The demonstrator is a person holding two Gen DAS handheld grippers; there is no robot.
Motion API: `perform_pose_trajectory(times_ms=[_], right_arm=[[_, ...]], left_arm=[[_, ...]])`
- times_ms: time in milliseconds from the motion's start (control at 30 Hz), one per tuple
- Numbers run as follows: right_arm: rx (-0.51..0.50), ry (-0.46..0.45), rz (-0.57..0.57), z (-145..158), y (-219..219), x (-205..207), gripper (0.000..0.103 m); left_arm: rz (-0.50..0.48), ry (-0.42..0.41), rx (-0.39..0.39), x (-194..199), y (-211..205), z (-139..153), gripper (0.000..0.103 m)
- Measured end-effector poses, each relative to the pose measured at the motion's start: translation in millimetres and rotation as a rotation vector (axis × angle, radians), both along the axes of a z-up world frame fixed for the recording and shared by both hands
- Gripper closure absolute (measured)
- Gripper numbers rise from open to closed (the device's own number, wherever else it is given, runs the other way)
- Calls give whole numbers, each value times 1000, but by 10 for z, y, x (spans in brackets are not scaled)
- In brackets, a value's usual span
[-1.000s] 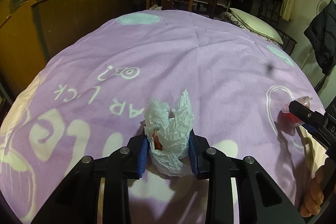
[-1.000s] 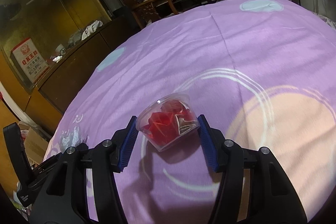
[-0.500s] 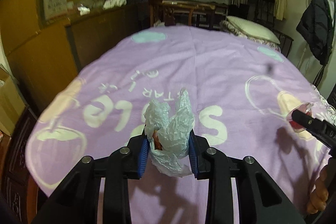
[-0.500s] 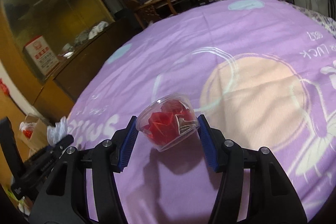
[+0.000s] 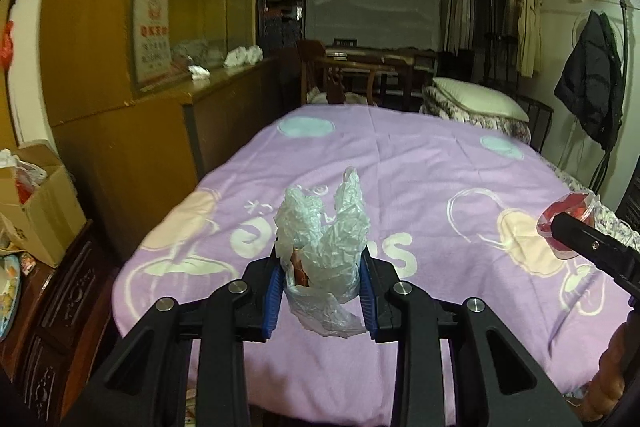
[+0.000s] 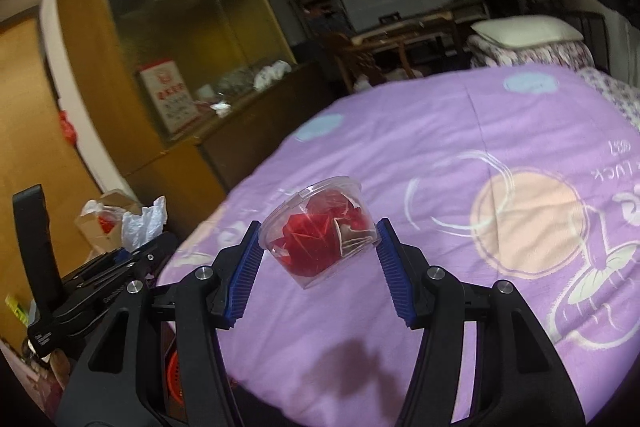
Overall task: Collect trash
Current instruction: 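Carry the plastic bag and red cup with both tools over the wastebasket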
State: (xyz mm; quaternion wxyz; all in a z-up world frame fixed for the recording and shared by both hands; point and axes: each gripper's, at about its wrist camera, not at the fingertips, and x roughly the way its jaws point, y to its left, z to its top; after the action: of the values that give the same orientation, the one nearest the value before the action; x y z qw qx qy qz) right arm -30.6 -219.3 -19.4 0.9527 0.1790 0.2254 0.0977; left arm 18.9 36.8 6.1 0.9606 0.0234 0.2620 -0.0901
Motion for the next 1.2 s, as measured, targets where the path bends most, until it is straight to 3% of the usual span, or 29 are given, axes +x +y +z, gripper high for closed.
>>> perform_pose_trajectory(times_ms=[333, 633, 833, 1200], right_arm=[[-33, -135, 111, 449, 428, -697, 46], [-100, -168, 210, 589, 934, -936, 46], [-138, -109, 289, 452, 1309, -779, 46], [-198, 48, 391, 5, 1914, -287, 46]], left_arm=[[33, -162, 17, -910, 394, 456, 70], [64, -194, 76, -1237, 816, 499, 70], [110, -124, 116, -1143, 1156, 154, 70], [202, 134, 73, -623, 1903, -799, 70]])
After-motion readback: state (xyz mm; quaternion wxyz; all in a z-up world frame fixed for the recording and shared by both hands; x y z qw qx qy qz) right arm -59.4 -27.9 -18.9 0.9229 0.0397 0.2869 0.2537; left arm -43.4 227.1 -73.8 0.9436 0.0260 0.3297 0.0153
